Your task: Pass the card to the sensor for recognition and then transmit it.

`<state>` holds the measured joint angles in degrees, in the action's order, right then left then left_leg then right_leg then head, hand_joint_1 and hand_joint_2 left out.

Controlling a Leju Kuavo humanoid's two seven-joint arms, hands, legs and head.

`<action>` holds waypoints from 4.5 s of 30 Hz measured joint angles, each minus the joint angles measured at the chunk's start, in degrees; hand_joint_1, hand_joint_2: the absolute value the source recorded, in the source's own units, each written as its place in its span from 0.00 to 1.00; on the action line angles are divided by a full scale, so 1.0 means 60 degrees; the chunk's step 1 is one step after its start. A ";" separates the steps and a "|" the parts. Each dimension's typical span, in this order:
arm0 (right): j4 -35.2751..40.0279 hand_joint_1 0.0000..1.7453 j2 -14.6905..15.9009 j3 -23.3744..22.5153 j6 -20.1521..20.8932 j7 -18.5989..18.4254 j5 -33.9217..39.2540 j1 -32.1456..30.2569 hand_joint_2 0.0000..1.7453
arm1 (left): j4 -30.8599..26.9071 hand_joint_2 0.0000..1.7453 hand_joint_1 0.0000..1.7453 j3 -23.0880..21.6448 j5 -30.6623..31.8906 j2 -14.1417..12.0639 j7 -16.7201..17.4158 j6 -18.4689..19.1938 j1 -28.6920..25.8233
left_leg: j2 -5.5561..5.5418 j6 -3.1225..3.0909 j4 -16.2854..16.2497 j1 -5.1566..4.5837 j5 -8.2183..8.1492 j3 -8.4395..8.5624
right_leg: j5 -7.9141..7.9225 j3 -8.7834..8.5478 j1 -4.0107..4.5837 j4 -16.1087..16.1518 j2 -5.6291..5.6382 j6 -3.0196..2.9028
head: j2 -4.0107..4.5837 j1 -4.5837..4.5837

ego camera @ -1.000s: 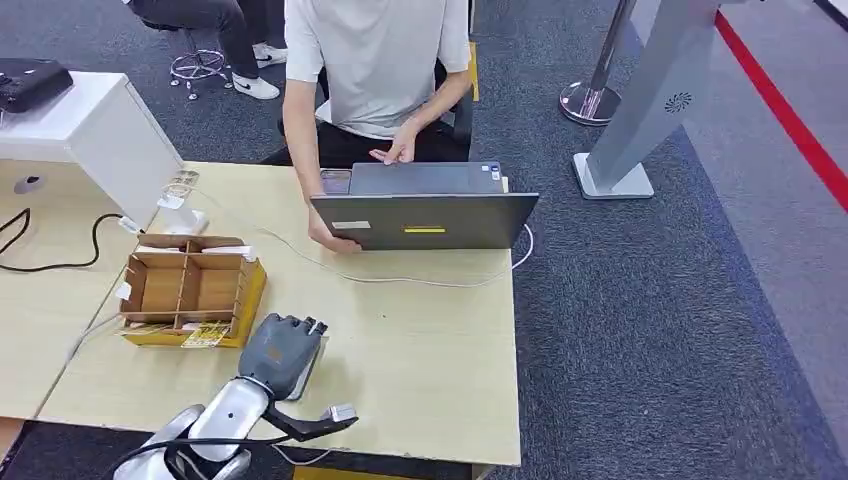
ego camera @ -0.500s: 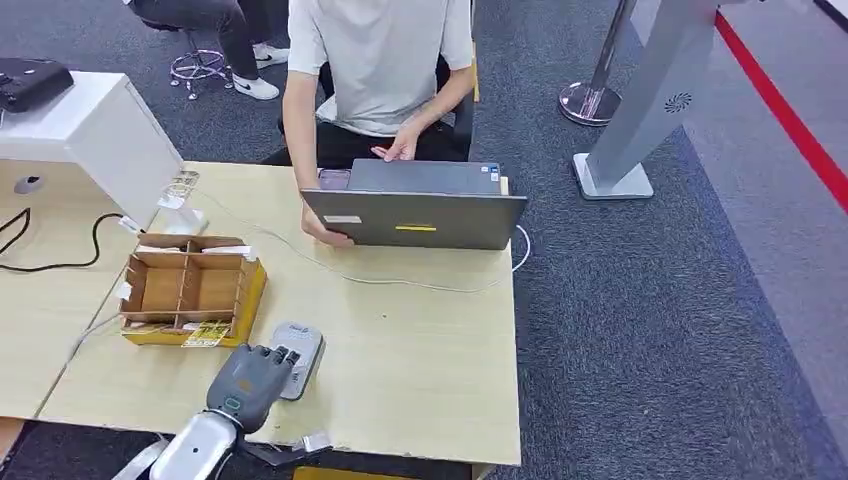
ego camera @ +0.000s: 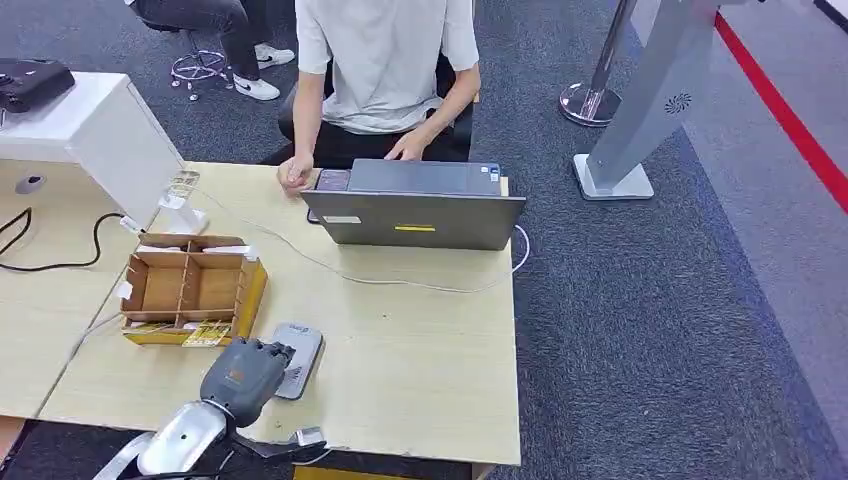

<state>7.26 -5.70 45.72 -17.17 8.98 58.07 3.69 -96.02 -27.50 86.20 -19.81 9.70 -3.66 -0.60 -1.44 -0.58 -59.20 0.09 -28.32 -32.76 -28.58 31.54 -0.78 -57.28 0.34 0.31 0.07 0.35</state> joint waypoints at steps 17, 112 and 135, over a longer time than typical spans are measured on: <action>0.0015 0.00 -0.0135 0.0870 -0.0183 -0.0186 -0.0583 0.0172 1.00 | 0.0858 1.00 1.00 0.1570 0.0602 -0.0013 0.0718 -0.2793 0.3486 | -0.0014 0.0016 -0.0005 0.0009 0.0025 -0.0014 | 0.0016 0.0015 0.0011 -0.0015 -0.0013 -0.0017 | 0.0000 0.0000; -0.0160 0.00 -0.0037 0.1483 0.0367 0.0317 0.0940 0.0056 1.00 | 0.1140 1.00 0.00 0.4251 0.0602 0.1079 -0.0411 -0.3179 -0.0972 | 0.0072 0.0020 0.0000 0.0003 -0.0016 -0.0027 | 0.0007 0.0046 0.0012 -0.0012 0.0063 -0.0015 | 0.0000 0.0000; -0.0160 0.00 -0.0004 0.1712 0.0381 0.0368 0.1020 0.0053 1.00 | 0.1869 1.00 1.00 0.4579 0.0398 0.1087 -0.0815 -0.3889 -0.0776 | 0.0071 0.0020 0.0000 0.0004 -0.0016 -0.0028 | 0.0006 0.0045 0.0012 -0.0012 0.0062 -0.0015 | 0.0000 0.0000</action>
<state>6.29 -5.73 56.00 -14.88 11.19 64.19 4.01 -84.80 -0.02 88.59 -13.29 4.81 -26.99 -5.25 -1.02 -0.46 -59.20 0.11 -28.42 -32.92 -28.54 31.81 -0.71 -57.35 0.71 0.22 0.07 0.35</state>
